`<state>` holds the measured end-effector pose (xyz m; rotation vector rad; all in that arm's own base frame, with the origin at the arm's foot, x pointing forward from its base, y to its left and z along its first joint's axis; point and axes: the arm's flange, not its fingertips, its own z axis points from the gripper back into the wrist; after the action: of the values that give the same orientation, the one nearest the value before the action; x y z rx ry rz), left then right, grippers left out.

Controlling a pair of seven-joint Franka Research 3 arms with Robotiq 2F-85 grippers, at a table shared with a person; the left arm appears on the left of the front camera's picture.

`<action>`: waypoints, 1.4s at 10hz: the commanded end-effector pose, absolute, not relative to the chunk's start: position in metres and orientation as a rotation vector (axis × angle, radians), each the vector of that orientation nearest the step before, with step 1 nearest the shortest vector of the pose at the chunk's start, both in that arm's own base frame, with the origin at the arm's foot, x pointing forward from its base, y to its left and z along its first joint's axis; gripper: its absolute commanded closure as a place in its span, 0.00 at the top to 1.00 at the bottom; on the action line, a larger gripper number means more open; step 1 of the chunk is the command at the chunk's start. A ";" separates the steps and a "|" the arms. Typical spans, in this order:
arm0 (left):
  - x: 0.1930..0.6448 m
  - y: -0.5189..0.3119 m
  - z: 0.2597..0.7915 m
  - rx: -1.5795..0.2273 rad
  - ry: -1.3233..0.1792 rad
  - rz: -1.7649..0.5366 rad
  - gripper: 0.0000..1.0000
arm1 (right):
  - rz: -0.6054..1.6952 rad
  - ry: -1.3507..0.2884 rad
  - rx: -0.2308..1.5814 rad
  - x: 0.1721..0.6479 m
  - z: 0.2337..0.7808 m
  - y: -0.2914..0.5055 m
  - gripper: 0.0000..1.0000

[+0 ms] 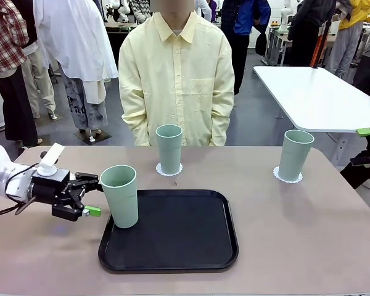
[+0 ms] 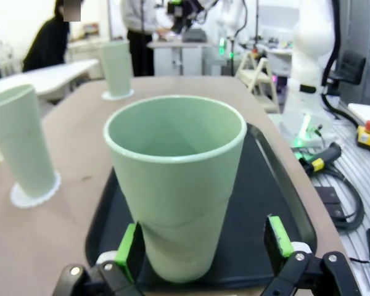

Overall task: Place coasters on the table and set cups on them.
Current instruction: Take one Reusable plastic cup from the Flat Tray and place it on a coaster set by the human.

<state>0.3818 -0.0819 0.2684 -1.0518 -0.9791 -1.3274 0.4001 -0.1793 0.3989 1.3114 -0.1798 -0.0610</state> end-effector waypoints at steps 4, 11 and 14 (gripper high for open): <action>0.388 -0.090 0.243 -1.027 -0.979 -1.392 1.00 | -0.072 -0.176 1.310 0.399 0.402 -0.179 1.00; 0.390 -0.105 0.241 -0.979 -1.009 -1.442 1.00 | -0.072 -0.176 1.310 0.399 0.402 -0.179 1.00; 0.393 -0.102 0.241 -0.976 -1.021 -1.426 1.00 | -0.072 -0.176 1.310 0.399 0.402 -0.179 1.00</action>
<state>0.3928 -0.0997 0.2476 -1.0112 -0.9505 -1.4091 0.4001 -0.1793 0.3989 1.3114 -0.1798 -0.0610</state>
